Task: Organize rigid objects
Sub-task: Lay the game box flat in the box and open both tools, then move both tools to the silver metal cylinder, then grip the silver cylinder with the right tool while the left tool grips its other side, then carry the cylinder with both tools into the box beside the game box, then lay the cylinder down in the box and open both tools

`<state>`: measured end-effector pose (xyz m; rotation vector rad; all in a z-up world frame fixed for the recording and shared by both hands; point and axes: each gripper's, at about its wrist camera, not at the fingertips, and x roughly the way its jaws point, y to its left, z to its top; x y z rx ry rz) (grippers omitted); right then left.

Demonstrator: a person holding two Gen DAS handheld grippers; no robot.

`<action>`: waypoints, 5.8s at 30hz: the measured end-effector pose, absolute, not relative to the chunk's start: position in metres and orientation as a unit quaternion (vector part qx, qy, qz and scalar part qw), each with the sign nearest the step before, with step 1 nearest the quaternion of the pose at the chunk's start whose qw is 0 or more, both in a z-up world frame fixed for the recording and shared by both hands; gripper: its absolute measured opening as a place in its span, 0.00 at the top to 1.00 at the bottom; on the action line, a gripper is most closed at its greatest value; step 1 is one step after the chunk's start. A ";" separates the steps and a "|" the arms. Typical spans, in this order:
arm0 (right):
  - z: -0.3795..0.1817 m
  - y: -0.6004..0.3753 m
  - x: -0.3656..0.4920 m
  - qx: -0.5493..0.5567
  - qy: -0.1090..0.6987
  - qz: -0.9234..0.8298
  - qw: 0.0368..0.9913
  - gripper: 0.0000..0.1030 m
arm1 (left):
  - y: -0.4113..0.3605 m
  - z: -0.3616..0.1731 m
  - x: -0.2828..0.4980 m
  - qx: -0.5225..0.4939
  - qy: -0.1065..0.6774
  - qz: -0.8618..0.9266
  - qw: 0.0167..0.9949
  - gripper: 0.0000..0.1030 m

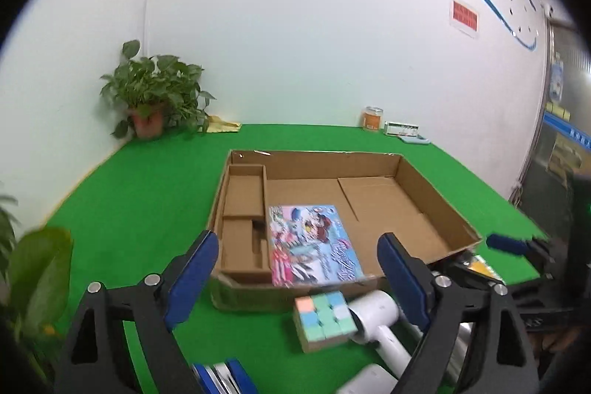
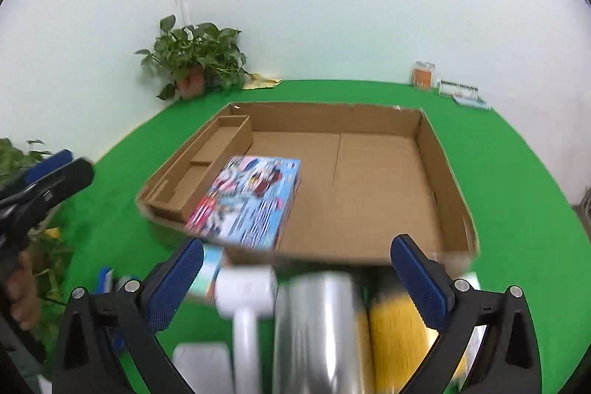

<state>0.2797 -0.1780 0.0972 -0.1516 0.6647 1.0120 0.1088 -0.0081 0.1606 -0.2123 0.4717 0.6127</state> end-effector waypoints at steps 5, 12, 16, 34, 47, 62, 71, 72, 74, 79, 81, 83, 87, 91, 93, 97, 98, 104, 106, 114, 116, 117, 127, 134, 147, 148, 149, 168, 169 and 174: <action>0.084 -0.214 0.257 -0.085 0.311 0.465 0.825 0.59 | -0.031 0.151 0.103 -0.107 0.246 0.276 0.923 0.91; 0.071 -0.255 0.245 -0.065 0.305 0.462 0.830 0.01 | -0.048 0.157 0.091 -0.120 0.220 0.296 0.922 0.01; 0.061 -0.260 0.243 -0.073 0.316 0.464 0.824 0.01 | -0.057 0.153 0.081 -0.143 0.213 0.312 0.915 0.01; -0.008 -0.258 0.229 -0.114 0.404 0.448 0.789 0.24 | -0.098 0.096 0.082 -0.198 0.290 0.267 0.897 0.01; 0.009 -0.341 0.135 -0.160 0.404 0.515 0.739 0.16 | -0.128 0.037 0.111 -0.348 0.351 0.015 0.869 0.01; -0.020 -0.319 0.182 -0.019 0.564 0.540 0.625 0.16 | -0.126 0.005 0.120 -0.427 0.390 -0.023 0.816 0.05; -0.025 -0.301 0.160 -0.054 0.551 0.541 0.633 0.12 | -0.140 -0.003 0.121 -0.413 0.416 -0.023 0.810 0.16; -0.025 -0.300 0.158 -0.058 0.551 0.539 0.635 0.12 | -0.142 -0.002 0.121 -0.410 0.416 -0.022 0.812 0.16; -0.025 -0.299 0.153 -0.069 0.547 0.533 0.642 0.11 | -0.143 -0.001 0.120 -0.406 0.416 -0.019 0.813 0.16; -0.017 -0.295 0.146 -0.082 0.533 0.524 0.659 0.13 | -0.148 0.011 0.117 -0.377 0.405 -0.007 0.833 0.17; -0.004 -0.292 0.143 -0.085 0.512 0.529 0.671 0.14 | -0.146 0.021 0.113 -0.369 0.393 0.000 0.842 0.17; 0.007 -0.290 0.142 -0.084 0.496 0.536 0.677 0.14 | -0.143 0.033 0.109 -0.361 0.382 0.007 0.851 0.17; 0.036 -0.282 0.140 -0.090 0.459 0.551 0.691 0.15 | -0.137 0.061 0.103 -0.337 0.360 0.024 0.870 0.17; 0.062 -0.271 0.141 -0.090 0.432 0.559 0.702 0.15 | -0.131 0.086 0.104 -0.314 0.343 0.036 0.884 0.17; 0.076 -0.267 0.145 -0.088 0.419 0.563 0.707 0.15 | -0.126 0.098 0.107 -0.304 0.337 0.040 0.890 0.18; 0.100 -0.260 0.156 -0.082 0.400 0.568 0.715 0.15 | -0.120 0.121 0.117 -0.286 0.323 0.048 0.901 0.18; 0.104 -0.259 0.157 -0.080 0.396 0.569 0.716 0.15 | -0.118 0.125 0.120 -0.282 0.321 0.049 0.903 0.18; 0.136 -0.250 0.179 -0.072 0.367 0.575 0.728 0.16 | -0.099 0.155 0.133 -0.244 0.308 0.053 0.918 0.18; 0.144 -0.243 0.190 -0.067 0.365 0.577 0.728 0.16 | -0.094 0.164 0.142 -0.232 0.310 0.055 0.920 0.18; 0.188 -0.175 0.256 -0.085 0.378 0.578 0.719 0.16 | -0.043 0.199 0.202 -0.213 0.322 0.070 0.920 0.19; 0.194 -0.150 0.286 -0.087 0.398 0.576 0.709 0.16 | -0.019 0.206 0.226 -0.225 0.336 0.071 0.912 0.19; 0.195 -0.139 0.297 -0.089 0.408 0.575 0.703 0.16 | -0.007 0.207 0.239 -0.230 0.348 0.071 0.906 0.19; 0.150 -0.072 0.375 -0.086 0.487 0.550 0.673 0.16 | 0.053 0.164 0.300 -0.279 0.414 0.056 0.865 0.19; 0.092 -0.046 0.401 -0.100 0.528 0.537 0.650 0.16 | 0.074 0.114 0.326 -0.306 0.446 0.047 0.840 0.19; -0.016 -0.028 0.422 -0.093 0.614 0.502 0.602 0.17 | 0.081 0.027 0.353 -0.355 0.515 0.046 0.779 0.19; -0.017 -0.027 0.422 -0.089 0.618 0.500 0.600 0.17 | 0.080 0.027 0.354 -0.354 0.519 0.049 0.777 0.18; -0.019 -0.027 0.423 -0.085 0.620 0.500 0.598 0.17 | 0.079 0.028 0.357 -0.354 0.523 0.051 0.774 0.18; 0.033 -0.068 0.384 -0.090 0.541 0.495 0.674 0.07 | 0.056 0.116 0.265 -0.260 0.414 0.172 0.855 0.18; 0.048 -0.086 0.374 -0.086 0.508 0.494 0.700 0.03 | 0.045 0.128 0.250 -0.236 0.384 0.193 0.871 0.18; 0.087 -0.157 0.317 -0.106 0.371 0.480 0.788 0.02 | -0.012 0.163 0.185 -0.104 0.254 0.285 0.918 0.02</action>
